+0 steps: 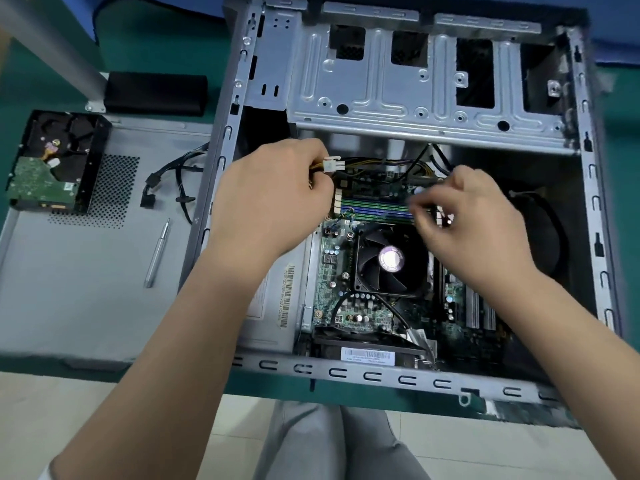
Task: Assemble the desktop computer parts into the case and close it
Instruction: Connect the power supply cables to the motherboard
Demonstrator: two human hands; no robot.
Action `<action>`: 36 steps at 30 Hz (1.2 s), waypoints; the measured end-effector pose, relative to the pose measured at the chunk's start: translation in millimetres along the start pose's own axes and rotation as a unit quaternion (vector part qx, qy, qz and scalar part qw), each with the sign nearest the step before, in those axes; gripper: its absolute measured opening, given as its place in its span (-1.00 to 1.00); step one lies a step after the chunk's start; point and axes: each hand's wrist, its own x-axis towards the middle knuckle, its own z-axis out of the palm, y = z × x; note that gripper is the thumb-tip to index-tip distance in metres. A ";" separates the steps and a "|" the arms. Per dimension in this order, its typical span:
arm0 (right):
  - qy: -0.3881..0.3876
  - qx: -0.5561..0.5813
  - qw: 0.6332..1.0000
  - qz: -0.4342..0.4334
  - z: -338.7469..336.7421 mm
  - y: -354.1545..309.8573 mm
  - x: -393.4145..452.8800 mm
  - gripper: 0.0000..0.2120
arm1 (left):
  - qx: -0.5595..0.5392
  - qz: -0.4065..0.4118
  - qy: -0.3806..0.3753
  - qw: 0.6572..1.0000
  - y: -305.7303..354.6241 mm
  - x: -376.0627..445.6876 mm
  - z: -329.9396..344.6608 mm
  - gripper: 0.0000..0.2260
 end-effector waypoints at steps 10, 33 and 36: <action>-0.150 0.043 0.985 0.067 -2.4 3.1 0.2 -0.62 | 0.087 0.092 -0.117 0.985 0.1 -1.0 -5.4 -0.78; -0.338 -0.068 0.929 -0.138 -20.9 -22.7 -43.7 -0.80 | -0.034 0.175 -0.077 0.981 10.6 -25.4 1.0 -0.72; -0.318 0.003 0.937 -0.144 -26.9 -26.7 -32.5 -0.73 | 0.023 0.201 -0.109 0.973 10.6 -25.8 0.4 -0.82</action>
